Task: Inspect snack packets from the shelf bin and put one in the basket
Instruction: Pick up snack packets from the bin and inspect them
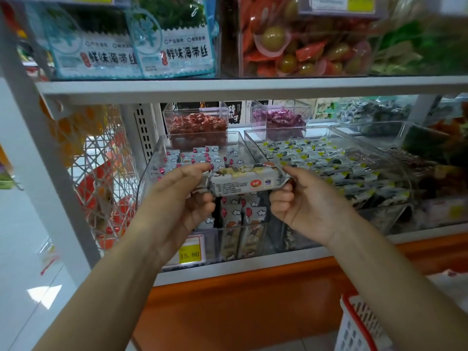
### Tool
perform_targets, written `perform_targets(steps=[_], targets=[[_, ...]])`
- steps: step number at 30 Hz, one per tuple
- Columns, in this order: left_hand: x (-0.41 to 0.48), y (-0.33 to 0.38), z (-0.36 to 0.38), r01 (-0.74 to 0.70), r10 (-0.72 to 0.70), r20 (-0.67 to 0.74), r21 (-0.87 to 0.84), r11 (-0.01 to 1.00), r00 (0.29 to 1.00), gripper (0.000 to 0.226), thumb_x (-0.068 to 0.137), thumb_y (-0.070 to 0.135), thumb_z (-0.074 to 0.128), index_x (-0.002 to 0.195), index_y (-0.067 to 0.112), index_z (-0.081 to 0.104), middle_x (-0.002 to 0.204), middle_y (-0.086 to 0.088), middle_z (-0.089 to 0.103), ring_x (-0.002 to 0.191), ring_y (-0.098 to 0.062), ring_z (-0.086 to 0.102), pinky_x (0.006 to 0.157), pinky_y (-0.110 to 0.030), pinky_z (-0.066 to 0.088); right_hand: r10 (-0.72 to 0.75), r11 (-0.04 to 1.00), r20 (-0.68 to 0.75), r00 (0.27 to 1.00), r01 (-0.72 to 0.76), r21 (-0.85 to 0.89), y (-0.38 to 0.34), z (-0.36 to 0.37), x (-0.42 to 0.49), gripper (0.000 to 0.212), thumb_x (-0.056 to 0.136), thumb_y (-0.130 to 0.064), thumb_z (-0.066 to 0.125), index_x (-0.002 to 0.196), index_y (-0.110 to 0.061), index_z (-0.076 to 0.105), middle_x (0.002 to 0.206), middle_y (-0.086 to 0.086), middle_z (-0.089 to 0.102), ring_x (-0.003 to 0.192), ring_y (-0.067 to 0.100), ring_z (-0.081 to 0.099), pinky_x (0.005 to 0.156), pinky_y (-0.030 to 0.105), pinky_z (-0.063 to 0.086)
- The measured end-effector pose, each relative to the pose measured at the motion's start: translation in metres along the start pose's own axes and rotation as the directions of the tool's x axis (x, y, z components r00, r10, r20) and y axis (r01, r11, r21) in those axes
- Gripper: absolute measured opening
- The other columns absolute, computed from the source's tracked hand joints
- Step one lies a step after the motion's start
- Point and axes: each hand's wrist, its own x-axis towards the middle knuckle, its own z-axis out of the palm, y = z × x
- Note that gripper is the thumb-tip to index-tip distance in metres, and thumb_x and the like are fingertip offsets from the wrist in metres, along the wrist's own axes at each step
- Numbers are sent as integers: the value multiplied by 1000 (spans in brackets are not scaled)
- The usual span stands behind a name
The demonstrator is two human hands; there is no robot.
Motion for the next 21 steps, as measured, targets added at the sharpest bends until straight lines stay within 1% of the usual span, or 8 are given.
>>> perform_targets(steps=[3,6,11,13,15,16,18,21], targets=[[-3,3,-2,-93,80,108,116,989,991,17,81,24,62,93,16,72,76,-1,66,58,-9,61,53,-18,51,-11,1000,-13,1000,11,11,-1,-1,0,23,95,-22,45,75,-11,47,44,-3,39,35,7,41,33,17,36],[-1,3,-5,-197,165,127,305,932,978,37,65,24,68,101,17,68,89,-4,64,69,-11,65,60,-19,53,-44,999,-25,999,43,-22,-2,-1,0,21,95,-21,46,78,-8,50,46,-1,42,36,8,44,34,18,39],[1,3,-5,-236,222,79,298,925,972,25,69,27,66,89,12,68,76,0,70,68,-10,65,60,-17,53,-249,923,-12,969,233,-308,1,-3,-1,10,93,-11,51,90,-4,58,71,12,61,45,14,59,39,21,47],[3,1,-6,-243,243,36,301,922,969,12,78,22,66,83,11,67,73,1,71,66,-9,65,58,-15,52,-294,887,53,954,293,-357,1,-4,-2,14,86,-17,61,89,-3,61,77,11,66,52,18,64,43,24,50],[3,-1,-6,-248,260,3,305,919,966,11,83,20,63,82,9,66,76,-2,73,66,-9,66,57,-14,52,-311,856,113,944,330,-398,1,-3,-4,23,70,-25,69,83,-6,65,77,8,70,58,19,66,47,26,53],[3,-1,-7,-251,265,-7,302,920,964,13,84,21,63,82,8,66,79,-3,73,66,-9,66,56,-14,52,-327,833,129,936,350,-429,2,-2,-5,20,67,-24,71,78,-8,67,76,8,70,60,20,67,49,26,54],[2,0,-6,-261,275,-10,286,922,961,17,80,25,64,82,8,66,80,-4,73,65,-9,67,56,-14,52,-355,803,127,926,372,-466,3,-2,-6,7,70,-17,71,70,-11,67,75,10,69,61,21,67,50,26,55],[-1,1,-5,-284,288,28,274,919,957,21,70,29,63,80,11,66,79,-3,74,68,-10,68,56,-15,52,-358,832,59,932,347,-432,2,-2,-6,27,82,-9,64,56,-15,65,73,11,68,57,20,65,48,27,54]])
